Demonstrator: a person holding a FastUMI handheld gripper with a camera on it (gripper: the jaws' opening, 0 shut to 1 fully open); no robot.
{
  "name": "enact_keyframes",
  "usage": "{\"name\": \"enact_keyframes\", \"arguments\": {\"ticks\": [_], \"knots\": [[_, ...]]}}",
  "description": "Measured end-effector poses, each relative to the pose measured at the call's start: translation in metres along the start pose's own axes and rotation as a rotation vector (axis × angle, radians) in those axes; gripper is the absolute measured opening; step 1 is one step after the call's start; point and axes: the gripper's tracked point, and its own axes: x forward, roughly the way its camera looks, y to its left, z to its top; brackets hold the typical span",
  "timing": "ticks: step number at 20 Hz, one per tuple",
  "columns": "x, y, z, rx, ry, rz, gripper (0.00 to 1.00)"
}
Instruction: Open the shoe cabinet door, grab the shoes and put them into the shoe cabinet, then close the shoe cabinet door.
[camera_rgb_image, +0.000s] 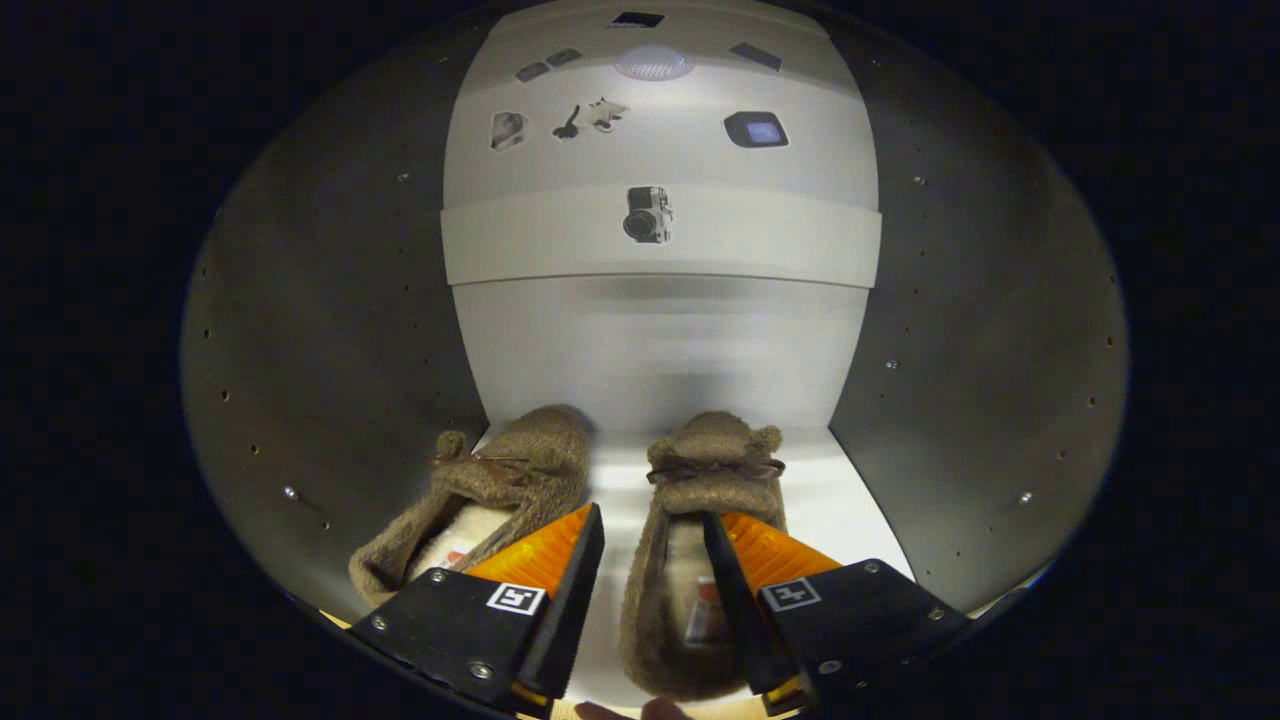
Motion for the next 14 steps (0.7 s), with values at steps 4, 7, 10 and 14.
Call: {"name": "enact_keyframes", "arguments": {"ticks": [4,7,10,14], "knots": [[-0.055,0.005,-0.001,0.040,-0.048,0.001,0.73],[-0.103,0.009,-0.011,0.040,-0.079,-0.013,0.79],[-0.150,0.019,-0.026,0.039,-0.111,-0.015,0.84],[-0.216,0.037,-0.047,0.037,-0.156,0.000,0.88]]}}
